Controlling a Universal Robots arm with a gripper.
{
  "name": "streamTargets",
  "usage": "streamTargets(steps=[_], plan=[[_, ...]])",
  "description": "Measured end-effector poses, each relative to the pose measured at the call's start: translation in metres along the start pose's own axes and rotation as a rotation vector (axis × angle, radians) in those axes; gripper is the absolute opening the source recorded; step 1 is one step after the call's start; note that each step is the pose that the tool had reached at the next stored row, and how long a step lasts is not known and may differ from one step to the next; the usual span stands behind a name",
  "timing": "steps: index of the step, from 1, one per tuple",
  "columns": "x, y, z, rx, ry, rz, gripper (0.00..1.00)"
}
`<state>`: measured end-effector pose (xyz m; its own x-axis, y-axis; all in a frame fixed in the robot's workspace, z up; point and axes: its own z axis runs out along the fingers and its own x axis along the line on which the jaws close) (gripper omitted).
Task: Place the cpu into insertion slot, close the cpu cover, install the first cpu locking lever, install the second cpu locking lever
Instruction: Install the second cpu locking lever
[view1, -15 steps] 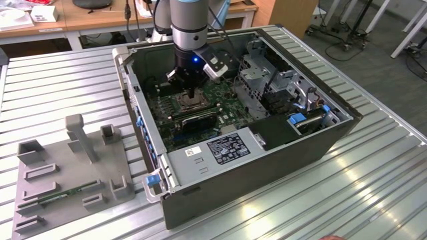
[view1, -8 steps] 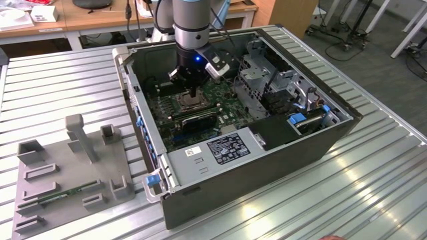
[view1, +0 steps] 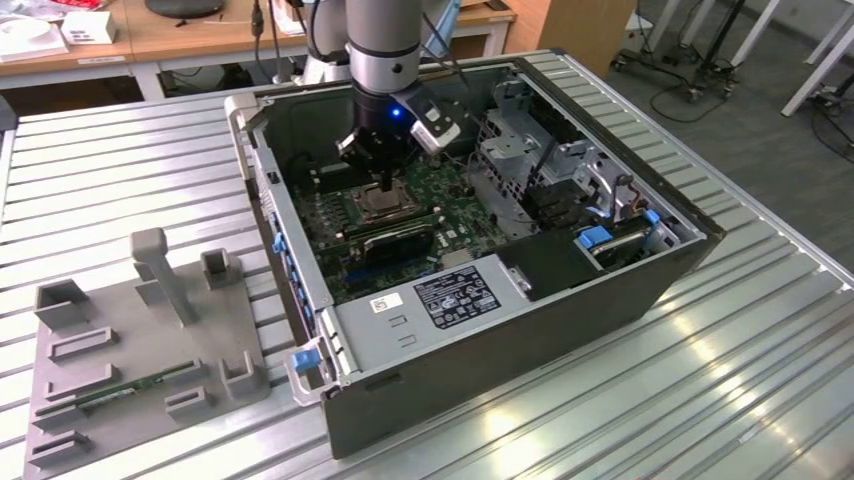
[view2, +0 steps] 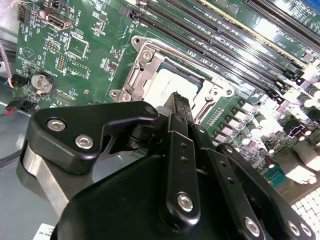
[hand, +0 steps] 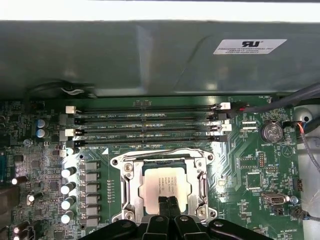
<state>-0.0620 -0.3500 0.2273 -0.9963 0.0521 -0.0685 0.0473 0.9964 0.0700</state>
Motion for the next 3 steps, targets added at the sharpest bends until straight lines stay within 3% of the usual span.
streamTargets(steps=[3], plan=[[0.0,0.0,-0.0003,0.0,0.0,0.0,0.11]])
